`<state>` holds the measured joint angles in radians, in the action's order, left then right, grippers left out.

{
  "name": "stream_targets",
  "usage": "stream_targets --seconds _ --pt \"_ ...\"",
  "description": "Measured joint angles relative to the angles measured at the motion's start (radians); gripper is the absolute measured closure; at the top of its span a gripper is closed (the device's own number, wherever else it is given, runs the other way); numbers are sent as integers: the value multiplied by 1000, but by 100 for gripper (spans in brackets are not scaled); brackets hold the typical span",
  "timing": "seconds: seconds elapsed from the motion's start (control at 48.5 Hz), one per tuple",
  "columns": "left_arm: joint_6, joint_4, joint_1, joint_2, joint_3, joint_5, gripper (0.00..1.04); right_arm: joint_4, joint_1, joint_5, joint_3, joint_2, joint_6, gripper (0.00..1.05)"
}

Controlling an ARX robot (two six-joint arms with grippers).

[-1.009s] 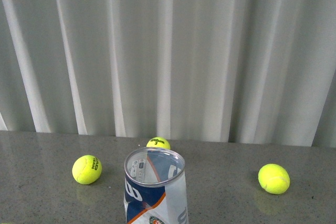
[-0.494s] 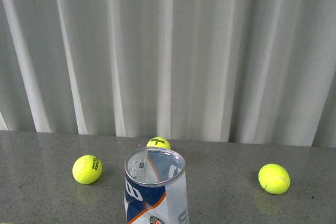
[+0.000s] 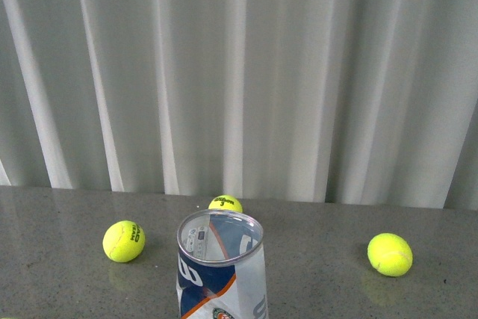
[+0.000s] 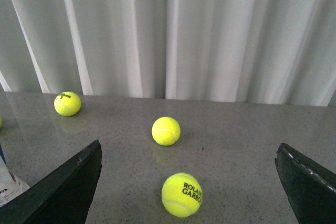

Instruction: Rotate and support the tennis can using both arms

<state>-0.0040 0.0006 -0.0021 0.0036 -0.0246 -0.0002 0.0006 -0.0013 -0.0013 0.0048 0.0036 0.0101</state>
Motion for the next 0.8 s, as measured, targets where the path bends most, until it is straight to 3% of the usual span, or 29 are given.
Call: stream_targets --seconds 0.803 --pt "0 0 0 0 0 0 7 0 0 0 0 0 0 7"
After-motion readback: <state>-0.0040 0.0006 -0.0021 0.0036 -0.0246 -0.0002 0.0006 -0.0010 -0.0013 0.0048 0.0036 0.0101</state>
